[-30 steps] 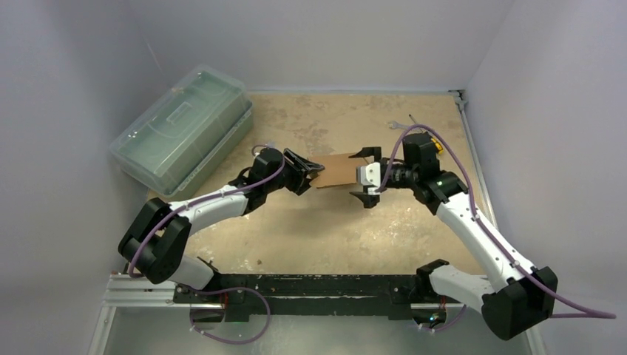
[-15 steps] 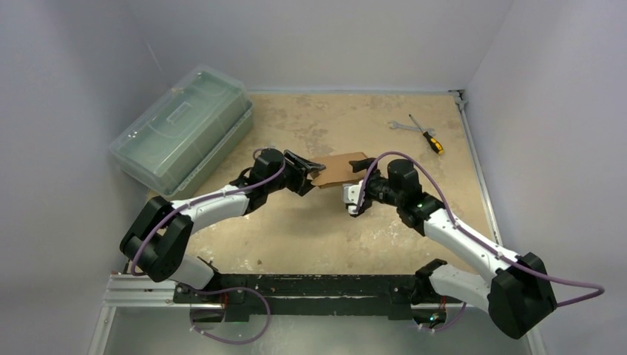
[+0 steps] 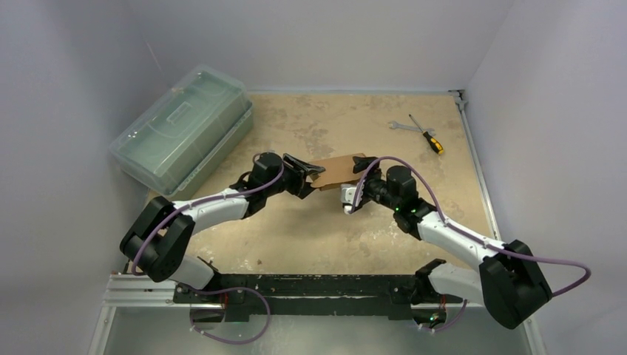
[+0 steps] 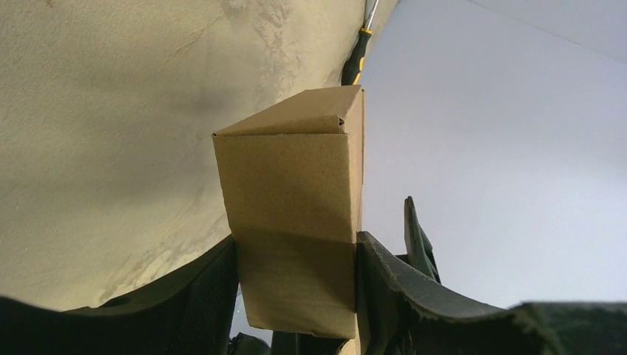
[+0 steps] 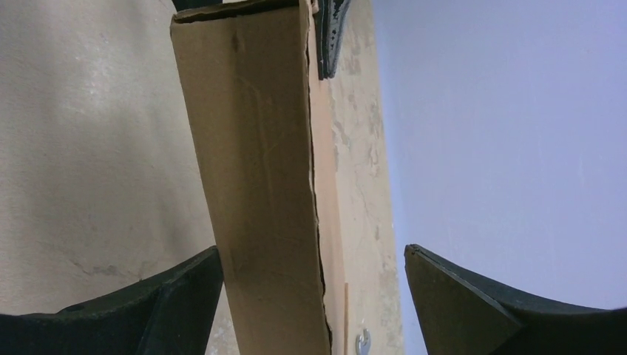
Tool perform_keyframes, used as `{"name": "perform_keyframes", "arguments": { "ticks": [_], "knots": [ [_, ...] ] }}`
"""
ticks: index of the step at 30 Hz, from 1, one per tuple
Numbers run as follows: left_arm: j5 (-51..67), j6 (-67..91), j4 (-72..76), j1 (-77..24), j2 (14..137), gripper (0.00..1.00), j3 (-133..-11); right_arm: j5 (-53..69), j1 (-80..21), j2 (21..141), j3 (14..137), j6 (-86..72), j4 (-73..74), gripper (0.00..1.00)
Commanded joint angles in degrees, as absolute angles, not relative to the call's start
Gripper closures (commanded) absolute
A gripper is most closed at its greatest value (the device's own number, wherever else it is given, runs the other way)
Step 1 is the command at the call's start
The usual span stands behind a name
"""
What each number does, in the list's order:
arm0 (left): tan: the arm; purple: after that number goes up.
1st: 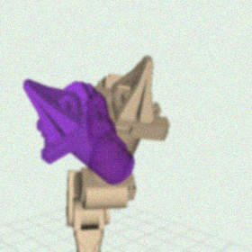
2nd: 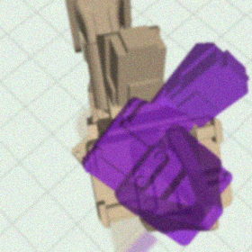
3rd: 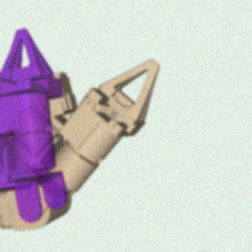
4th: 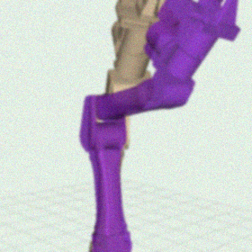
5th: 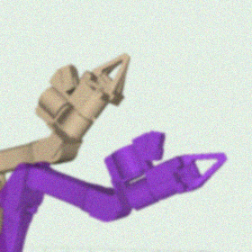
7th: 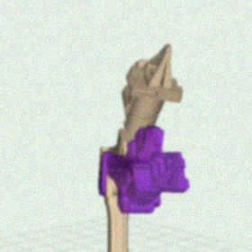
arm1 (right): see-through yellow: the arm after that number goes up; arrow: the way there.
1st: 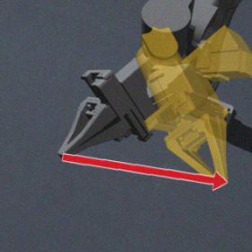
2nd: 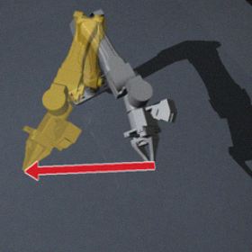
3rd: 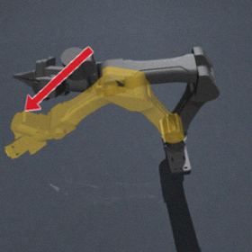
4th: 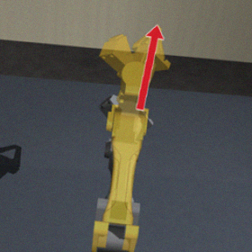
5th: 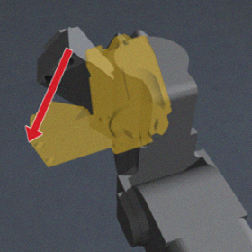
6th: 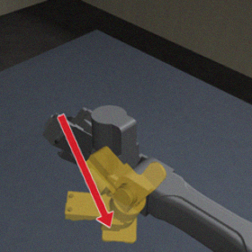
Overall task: Fold the paper box
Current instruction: Adjust the paper box at the center of the board.
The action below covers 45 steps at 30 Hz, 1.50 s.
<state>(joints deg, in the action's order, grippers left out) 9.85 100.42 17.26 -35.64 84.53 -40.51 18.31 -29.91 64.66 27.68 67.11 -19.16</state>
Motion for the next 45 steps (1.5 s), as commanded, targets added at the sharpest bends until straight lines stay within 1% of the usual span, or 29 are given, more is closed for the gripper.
{"name": "perform_keyframes", "arguments": {
  "ticks": [1,6,13,15,23,27,30,34,38,41,45],
  "knots": [
    [10.3,103.9,22.4,-35.4,83.3,0.62,-39.5,16.9,-30.4,65.7,27.7,67.8,-24.1,0.1],
    [11.5,105.0,25.7,-35.3,83.6,0.6,-37.9,17.7,-30.7,66.3,27.9,68.1,-22.9,0.19],
    [12.5,105.7,29.1,-35.1,83.8,0.57,-36.2,21.0,-30.7,66.4,29.2,68.4,-17.9,0.41],
    [12.6,105.8,29.6,-35.0,83.8,0.55,-36.1,21.7,-30.8,66.4,29.6,68.3,-17.0,0.44],
    [12.6,104.6,31.5,-33.7,82.3,0.4,-34.6,23.2,-30.7,66.5,31.3,63.9,-15.7,0.49],
    [10.8,99.6,26.3,-32.3,78.2,0.28,-34.4,25.0,-30.7,66.5,32.5,60.1,-14.7,0.5],
    [9.5,94.9,20.5,-30.9,74.6,0.21,-34.7,26.0,-30.7,66.4,33.3,58.2,-13.5,0.5],
    [7.2,87.1,13.0,-28.4,69.2,0.16,-35.2,27.5,-30.6,66.1,34.2,55.8,-11.5,0.5],
    [5.4,78.7,7.7,-25.7,63.1,0.15,-35.4,30.0,-30.4,66.1,35.7,53.0,-8.4,0.5],
    [2.3,69.2,2.8,-24.7,58.4,0.14,-37.2,33.4,-30.0,66.4,37.6,49.3,-5.8,0.5],
    [0.2,53.9,-1.8,-24.6,51.7,0.06,-38.2,39.2,-29.2,67.8,41.1,42.3,-1.6,0.5]
  ]
}}
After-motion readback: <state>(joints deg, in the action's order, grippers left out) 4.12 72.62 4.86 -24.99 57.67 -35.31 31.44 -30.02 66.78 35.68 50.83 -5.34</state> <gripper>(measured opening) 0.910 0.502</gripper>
